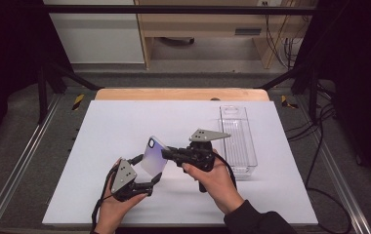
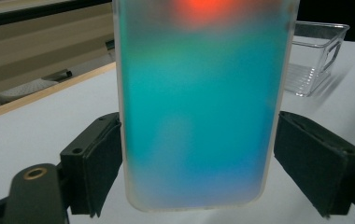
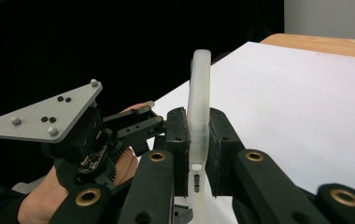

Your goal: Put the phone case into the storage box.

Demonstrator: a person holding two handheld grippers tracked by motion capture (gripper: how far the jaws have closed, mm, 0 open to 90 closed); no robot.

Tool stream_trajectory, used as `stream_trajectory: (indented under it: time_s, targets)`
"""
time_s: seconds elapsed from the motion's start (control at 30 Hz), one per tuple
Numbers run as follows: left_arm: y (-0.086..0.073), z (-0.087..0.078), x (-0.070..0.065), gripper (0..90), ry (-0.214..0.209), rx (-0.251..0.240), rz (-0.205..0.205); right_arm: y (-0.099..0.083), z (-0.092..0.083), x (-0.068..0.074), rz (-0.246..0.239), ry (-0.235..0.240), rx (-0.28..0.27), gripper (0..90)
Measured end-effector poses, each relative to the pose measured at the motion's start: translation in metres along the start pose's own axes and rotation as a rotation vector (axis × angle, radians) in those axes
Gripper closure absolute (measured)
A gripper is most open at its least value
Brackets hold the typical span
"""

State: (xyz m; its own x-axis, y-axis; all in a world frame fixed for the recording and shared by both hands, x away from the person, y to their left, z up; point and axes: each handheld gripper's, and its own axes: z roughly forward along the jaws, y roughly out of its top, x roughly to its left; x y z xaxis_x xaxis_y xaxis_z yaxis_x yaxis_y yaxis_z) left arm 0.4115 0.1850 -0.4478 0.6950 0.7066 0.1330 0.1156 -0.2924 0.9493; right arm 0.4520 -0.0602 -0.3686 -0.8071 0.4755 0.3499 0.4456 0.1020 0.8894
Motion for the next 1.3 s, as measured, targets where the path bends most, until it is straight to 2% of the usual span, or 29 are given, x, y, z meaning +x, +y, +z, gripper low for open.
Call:
stream_trajectory:
  time_s: [0.1,0.17,0.67,0.97,1.3]
  targets:
    - [0.000,0.000,-0.001,13.7,0.005,-0.018,0.009,0.002,-0.001,0.002,-0.013,0.001,-0.004,81.2]
    - [0.000,0.000,0.000,10.4,0.010,-0.033,-0.005,0.003,-0.002,0.002,-0.017,0.003,-0.008,81.2]
    - [-0.004,-0.001,0.008,5.9,0.000,-0.046,-0.067,0.012,-0.010,-0.001,-0.072,-0.036,0.005,81.2]
    - [-0.005,-0.002,0.009,4.1,-0.006,-0.046,-0.083,0.014,-0.015,-0.004,-0.103,-0.054,0.015,81.1]
    - [-0.006,-0.002,0.010,3.2,0.001,-0.050,-0.080,0.015,-0.021,-0.009,-0.134,-0.074,0.030,81.2]
